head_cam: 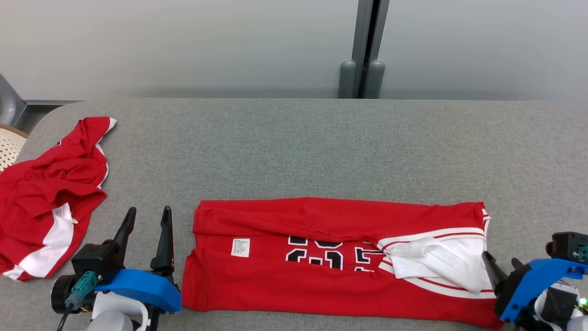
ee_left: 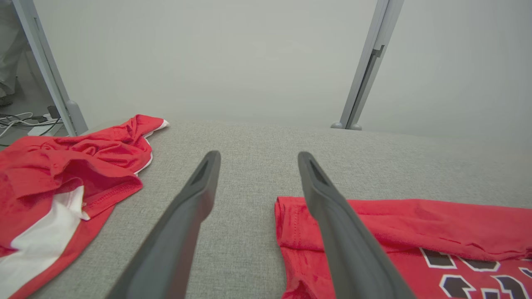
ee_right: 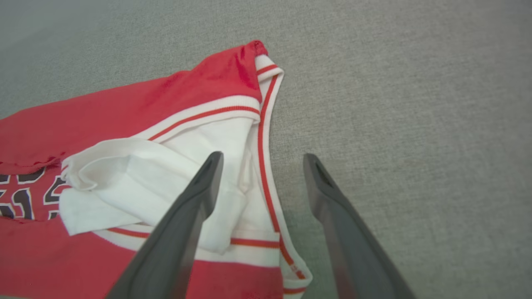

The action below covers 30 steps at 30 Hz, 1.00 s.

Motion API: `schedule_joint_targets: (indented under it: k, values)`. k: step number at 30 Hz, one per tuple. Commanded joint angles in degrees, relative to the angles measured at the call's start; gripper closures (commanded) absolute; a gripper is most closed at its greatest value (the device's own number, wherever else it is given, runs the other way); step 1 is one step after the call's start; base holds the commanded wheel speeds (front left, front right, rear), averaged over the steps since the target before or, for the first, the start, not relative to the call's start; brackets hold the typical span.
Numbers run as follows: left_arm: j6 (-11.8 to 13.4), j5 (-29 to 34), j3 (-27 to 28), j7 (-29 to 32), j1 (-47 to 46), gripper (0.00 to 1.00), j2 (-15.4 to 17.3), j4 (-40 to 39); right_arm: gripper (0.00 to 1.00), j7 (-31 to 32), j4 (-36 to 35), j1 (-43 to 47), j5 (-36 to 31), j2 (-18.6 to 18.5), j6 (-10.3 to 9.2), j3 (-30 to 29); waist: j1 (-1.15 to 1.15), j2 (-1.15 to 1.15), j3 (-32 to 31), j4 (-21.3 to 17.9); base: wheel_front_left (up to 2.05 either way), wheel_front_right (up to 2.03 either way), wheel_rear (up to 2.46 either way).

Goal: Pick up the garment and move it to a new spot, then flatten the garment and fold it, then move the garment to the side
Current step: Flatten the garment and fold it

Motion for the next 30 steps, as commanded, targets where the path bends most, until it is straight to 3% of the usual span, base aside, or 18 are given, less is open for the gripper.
schedule_joint_targets:
  k: [1, 5, 12, 17, 18, 19, 20, 24, 30]
  values:
    - [-0.1, 0.3, -0.1, -0.2, 0.2, 0.0, 0.3, 0.2, 0.0, -0.5, 1.2, -1.4, 0.6, 0.1, 0.03, 0.2, 0.0, 0.0, 0.0, -0.1, 0.0, 0.0, 0.0]
    - [0.1, 0.7, -0.5, -0.2, -0.3, 0.0, 0.6, 0.4, 0.0, -1.1, 7.3, -5.1, 1.9, 0.1, 0.03, 1.7, 0.0, 0.0, 0.0, -0.2, 0.0, 0.0, 0.0]
    - [-0.1, 0.4, -0.9, 0.7, -1.6, 0.0, 0.8, 0.6, 0.0, -0.8, 17.9, -11.4, -3.9, 0.1, 0.03, 1.2, 0.0, 0.0, 1.1, 0.2, 0.0, 0.0, 0.0]
    - [-0.1, 0.1, -0.7, 0.8, -2.1, 0.0, 1.0, 0.8, 0.0, 0.9, 24.2, -13.5, -5.5, 0.7, 0.11, 5.1, 0.0, 0.0, 1.8, 0.6, 0.0, 0.0, 0.0]
    - [-0.2, 0.0, -0.8, 0.8, -2.1, 0.0, 1.1, 0.8, 0.16, 1.2, 25.2, -13.7, -5.5, 0.9, 0.17, 6.1, 0.0, 0.0, 2.0, 0.7, 0.0, 0.0, 0.0]
    - [-0.2, -0.1, -0.7, 0.8, -2.2, 0.0, 1.1, 0.8, 0.69, 1.2, 25.9, -13.8, -4.9, 1.1, 0.21, 6.8, 0.0, 0.0, 2.0, 0.8, 0.0, 0.0, 0.0]
    - [-0.3, -0.2, -0.8, 0.8, -2.3, 0.0, 1.1, 0.9, 1.0, 1.3, 26.3, -13.8, -4.9, 1.1, 0.25, 7.4, 0.0, 0.0, 2.1, 0.9, 0.0, 0.0, 0.0]
    - [-0.2, -0.5, -0.7, 0.8, -1.8, 0.0, 1.1, 1.1, 1.0, -0.9, 24.4, -13.6, -7.1, 0.4, 0.03, 5.7, 0.0, 0.0, 1.9, 0.7, 0.0, 0.0, 0.0]
    - [0.2, -0.9, -0.5, 0.7, -0.9, 0.0, 1.3, 0.8, 1.0, -2.0, 15.9, -13.0, -11.1, -0.9, 0.0, -0.7, 0.0, 0.0, 1.6, -0.3, 0.0, 0.0, 0.0]
